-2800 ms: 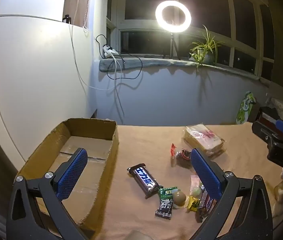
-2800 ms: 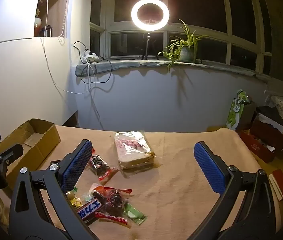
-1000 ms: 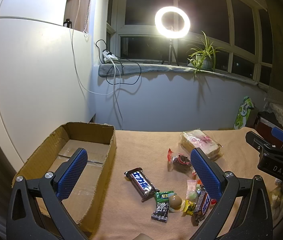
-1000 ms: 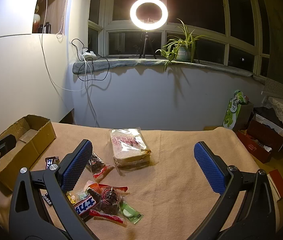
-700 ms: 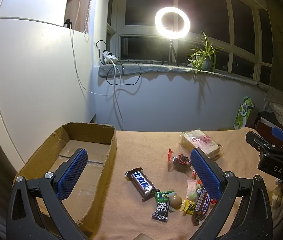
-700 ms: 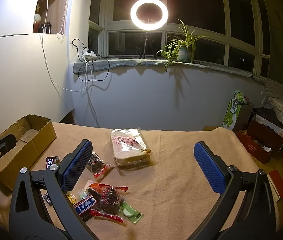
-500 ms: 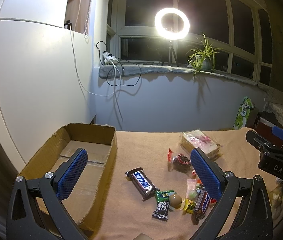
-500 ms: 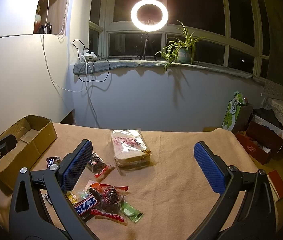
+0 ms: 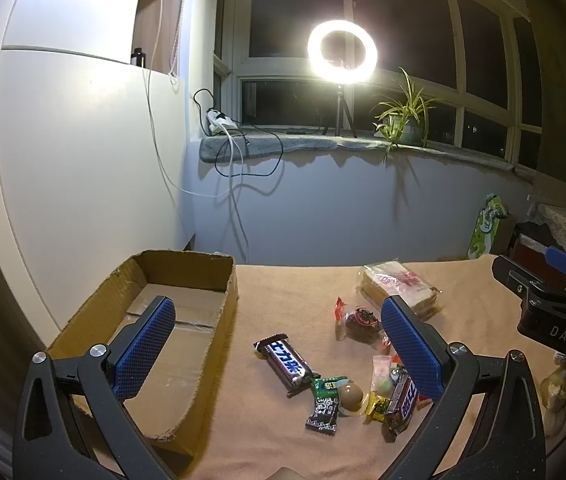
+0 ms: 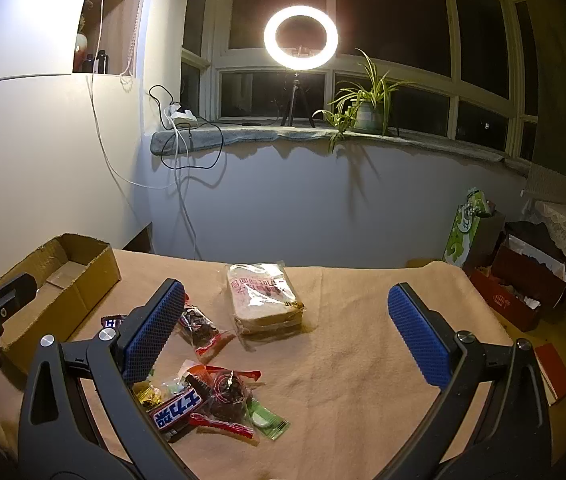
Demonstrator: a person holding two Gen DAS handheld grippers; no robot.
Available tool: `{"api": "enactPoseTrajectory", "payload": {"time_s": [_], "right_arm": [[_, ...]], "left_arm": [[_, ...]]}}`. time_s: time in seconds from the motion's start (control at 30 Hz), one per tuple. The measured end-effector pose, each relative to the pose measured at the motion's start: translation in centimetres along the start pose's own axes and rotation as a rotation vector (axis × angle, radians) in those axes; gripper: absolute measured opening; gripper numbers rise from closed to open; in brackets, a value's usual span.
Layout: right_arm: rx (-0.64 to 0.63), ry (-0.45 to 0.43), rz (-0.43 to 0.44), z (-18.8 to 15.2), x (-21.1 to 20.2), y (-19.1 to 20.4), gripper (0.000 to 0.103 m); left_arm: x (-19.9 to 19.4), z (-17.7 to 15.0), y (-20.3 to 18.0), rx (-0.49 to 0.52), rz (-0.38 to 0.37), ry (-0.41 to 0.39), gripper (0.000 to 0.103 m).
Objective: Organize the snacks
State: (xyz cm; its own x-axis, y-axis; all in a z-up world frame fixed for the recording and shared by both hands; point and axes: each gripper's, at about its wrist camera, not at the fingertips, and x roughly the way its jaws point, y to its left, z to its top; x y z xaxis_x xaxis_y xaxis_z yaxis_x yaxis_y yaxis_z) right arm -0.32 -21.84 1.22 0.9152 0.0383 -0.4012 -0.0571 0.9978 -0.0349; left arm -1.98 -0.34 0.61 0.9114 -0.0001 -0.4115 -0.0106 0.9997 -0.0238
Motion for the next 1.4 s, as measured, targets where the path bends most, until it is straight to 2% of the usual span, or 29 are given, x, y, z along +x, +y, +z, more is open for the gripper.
{"api": "enactPoseTrajectory", "payload": {"time_s": [0.67,0.9,1.07,1.3,1.4], "right_arm": [[-0.001,0.002,0.001,0.0,-0.2,0.1,0.103],[-0.001,0.036,0.017,-0.2,-0.1,-0.4,0.103],[-0.003,0.097,0.072,-0.7,0.8,-1.2,0.103],[-0.071,0.193,0.145,-2.8,2.6,-1.1,0.103],[-0.076,0.243,0.179,-3.8,3.4,-1.4,0.095]], "left_arm": [[-0.4,-0.1,-0.2,0.0,-0.001,-0.007,0.102],[0.6,-0.6,0.0,0.002,-0.018,0.038,0.101],[1.4,-1.8,-0.2,0.018,-0.053,0.093,0.096],[2.2,-3.2,-0.4,0.026,-0.104,0.167,0.08],[2.3,-3.8,-1.0,0.044,-0.142,0.197,0.07]]}}
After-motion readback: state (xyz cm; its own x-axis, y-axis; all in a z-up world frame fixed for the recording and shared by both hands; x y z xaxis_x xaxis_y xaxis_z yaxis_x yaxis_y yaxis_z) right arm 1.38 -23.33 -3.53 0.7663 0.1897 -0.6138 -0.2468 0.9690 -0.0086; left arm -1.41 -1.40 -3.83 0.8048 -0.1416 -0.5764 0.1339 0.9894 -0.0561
